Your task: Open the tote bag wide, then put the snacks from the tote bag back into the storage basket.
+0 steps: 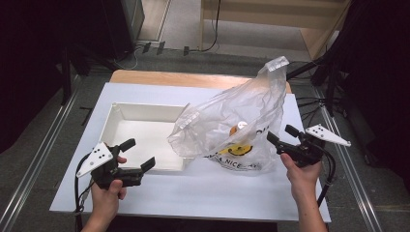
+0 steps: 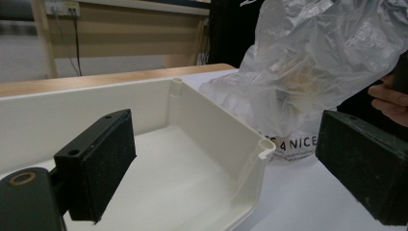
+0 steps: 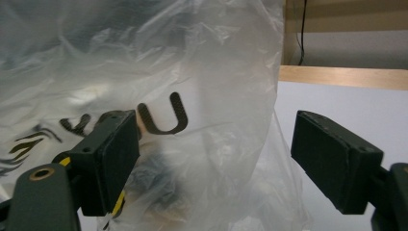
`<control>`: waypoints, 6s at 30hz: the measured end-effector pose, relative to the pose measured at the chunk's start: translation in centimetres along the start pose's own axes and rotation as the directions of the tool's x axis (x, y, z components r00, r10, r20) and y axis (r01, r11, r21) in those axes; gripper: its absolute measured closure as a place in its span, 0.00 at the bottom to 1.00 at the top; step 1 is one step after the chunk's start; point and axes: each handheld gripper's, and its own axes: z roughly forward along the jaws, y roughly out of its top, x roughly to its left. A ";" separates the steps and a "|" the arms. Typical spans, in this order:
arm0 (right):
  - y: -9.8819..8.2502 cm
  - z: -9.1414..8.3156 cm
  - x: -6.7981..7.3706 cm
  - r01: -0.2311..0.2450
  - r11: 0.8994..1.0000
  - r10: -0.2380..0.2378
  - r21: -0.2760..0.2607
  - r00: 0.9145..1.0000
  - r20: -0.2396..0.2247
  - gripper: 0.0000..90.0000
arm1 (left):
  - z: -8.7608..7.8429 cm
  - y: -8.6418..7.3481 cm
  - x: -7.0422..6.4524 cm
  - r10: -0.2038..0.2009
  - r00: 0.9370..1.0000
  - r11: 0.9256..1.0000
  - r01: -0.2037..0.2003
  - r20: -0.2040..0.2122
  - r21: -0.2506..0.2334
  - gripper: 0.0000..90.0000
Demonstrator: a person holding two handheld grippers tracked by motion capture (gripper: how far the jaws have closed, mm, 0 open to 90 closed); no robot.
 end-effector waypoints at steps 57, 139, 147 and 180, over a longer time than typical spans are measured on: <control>1.0 -0.2 4.0 -0.029 0.993 0.030 -0.115 1.000 0.006 0.50 | 10.4 -2.2 -6.9 0.035 0.978 0.974 -0.080 0.205 0.212 0.99; -4.5 2.2 2.1 0.038 0.999 -0.038 0.003 0.996 0.076 0.46 | 11.8 -3.8 -9.5 0.053 0.995 0.918 -0.081 0.084 0.389 1.00; -0.5 -0.9 4.0 0.058 0.986 -0.050 -0.157 0.997 0.059 0.34 | 13.0 -6.1 -8.9 0.055 0.996 0.857 -0.087 0.077 0.507 1.00; -4.8 2.7 -1.7 -0.048 0.996 0.035 0.078 0.987 0.154 0.47 | 11.0 -6.0 -9.0 0.070 0.992 0.895 -0.108 0.104 0.432 0.67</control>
